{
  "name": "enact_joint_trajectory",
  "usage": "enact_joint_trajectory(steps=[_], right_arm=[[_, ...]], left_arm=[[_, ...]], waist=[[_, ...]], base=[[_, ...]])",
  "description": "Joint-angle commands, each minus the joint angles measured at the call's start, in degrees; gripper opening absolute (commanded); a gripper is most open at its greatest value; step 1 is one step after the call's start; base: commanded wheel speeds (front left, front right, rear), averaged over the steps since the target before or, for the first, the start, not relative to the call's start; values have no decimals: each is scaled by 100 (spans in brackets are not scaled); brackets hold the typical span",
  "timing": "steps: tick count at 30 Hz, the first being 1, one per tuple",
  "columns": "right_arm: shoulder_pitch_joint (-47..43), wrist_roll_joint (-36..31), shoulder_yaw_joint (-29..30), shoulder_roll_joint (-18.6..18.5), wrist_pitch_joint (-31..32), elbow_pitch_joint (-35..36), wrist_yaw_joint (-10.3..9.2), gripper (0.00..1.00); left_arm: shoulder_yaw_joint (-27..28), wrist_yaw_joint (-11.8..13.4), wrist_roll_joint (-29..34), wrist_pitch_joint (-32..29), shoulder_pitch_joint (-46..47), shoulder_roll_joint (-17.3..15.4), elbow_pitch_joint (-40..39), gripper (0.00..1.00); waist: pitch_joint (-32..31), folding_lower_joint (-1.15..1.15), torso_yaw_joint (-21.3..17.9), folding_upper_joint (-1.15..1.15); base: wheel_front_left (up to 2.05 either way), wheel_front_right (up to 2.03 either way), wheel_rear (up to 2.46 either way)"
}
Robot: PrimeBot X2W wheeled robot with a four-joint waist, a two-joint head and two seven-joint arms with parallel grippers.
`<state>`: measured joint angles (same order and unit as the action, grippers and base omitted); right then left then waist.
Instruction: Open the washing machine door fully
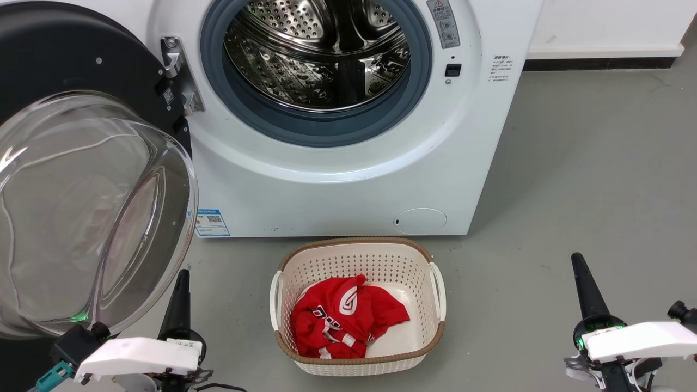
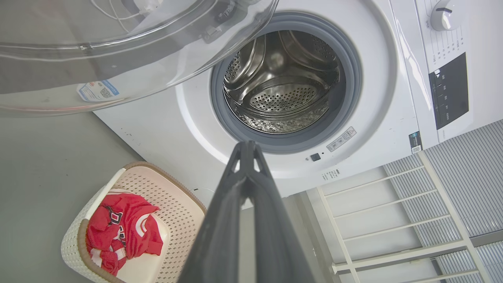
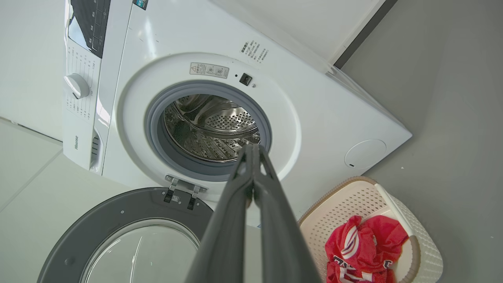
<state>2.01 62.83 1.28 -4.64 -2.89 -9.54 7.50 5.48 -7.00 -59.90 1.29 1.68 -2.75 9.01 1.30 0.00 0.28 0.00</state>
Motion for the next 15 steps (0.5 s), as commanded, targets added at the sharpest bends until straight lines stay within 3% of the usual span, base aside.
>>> enact_joint_trajectory(steps=[1, 15], right_arm=[[110, 184, 22, -37, 42, 17, 0, 0], [204, 1004, 89, -33, 231, -105, -1, 0]], left_arm=[[10, -22, -164, -39, 156, -14, -18, 0], [38, -35, -1014, -249, 252, -15, 127, 0]], waist=[[-2, 0, -1, 0], [-27, 0, -7, 0]], base=[[0, 0, 0], [0, 0, 0]])
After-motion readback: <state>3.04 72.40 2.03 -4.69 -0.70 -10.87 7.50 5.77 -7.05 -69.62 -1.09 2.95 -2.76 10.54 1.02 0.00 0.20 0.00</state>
